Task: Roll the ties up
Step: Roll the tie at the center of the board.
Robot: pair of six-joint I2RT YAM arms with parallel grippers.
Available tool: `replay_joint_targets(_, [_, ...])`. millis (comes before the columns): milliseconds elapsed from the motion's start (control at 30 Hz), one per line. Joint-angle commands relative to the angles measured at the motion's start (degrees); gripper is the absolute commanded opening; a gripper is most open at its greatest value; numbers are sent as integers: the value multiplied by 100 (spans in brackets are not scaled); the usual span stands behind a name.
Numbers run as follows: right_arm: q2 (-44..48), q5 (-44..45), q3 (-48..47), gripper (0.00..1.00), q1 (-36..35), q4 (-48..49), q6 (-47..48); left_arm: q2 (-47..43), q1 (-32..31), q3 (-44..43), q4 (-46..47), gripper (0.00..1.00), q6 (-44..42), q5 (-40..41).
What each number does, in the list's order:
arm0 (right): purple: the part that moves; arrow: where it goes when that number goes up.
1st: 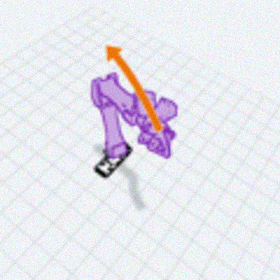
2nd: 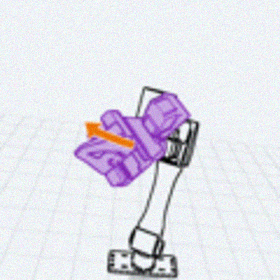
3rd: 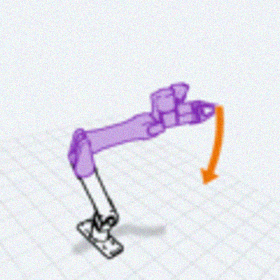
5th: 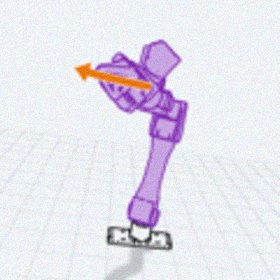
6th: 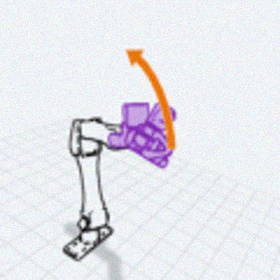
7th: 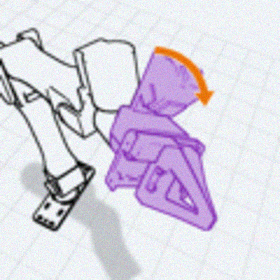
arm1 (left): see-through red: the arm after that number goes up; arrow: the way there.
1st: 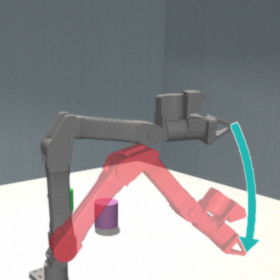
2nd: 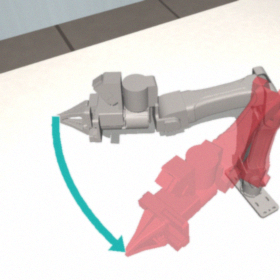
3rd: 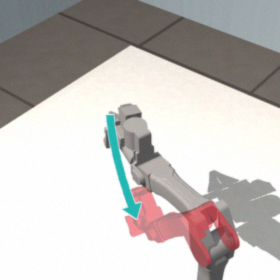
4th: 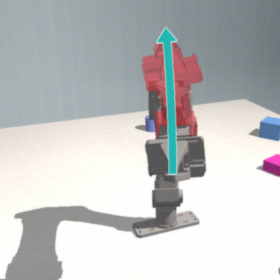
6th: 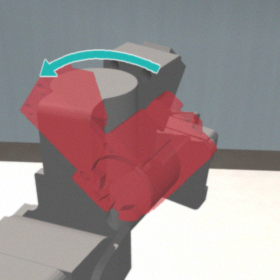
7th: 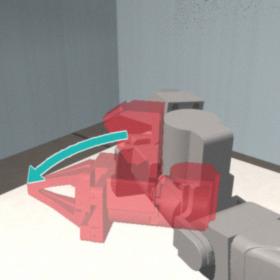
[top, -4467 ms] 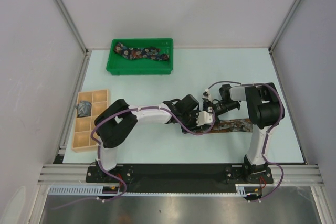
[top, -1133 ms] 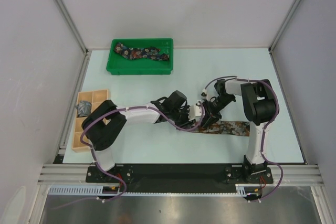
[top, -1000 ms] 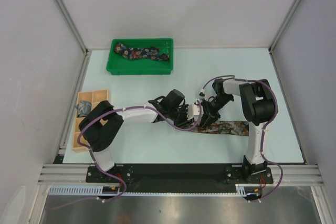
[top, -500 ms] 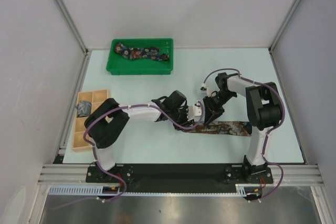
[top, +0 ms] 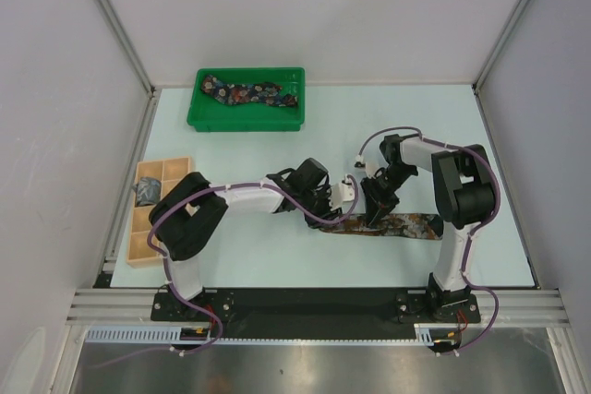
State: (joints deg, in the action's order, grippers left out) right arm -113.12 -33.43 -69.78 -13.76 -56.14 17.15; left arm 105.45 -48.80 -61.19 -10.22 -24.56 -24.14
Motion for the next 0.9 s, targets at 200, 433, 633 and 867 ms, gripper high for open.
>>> replay_joint_targets(200, [-492,1022,-168,22,49,534,8,-797,221,749,662,15,-135,-653])
replay_joint_targets(433, [-579,1058,-282,22,14,499,-27,-719,204,547,92,14,-796,-759])
replay_joint_targets(633, [-650,1049,-466,22,5,446,-10,-272,-77,231,-480,11,-1130,-223])
replay_joint_targets(867, [-343,489,-686,24,224,183,34,379,-280,-314,-956,11,-999,190])
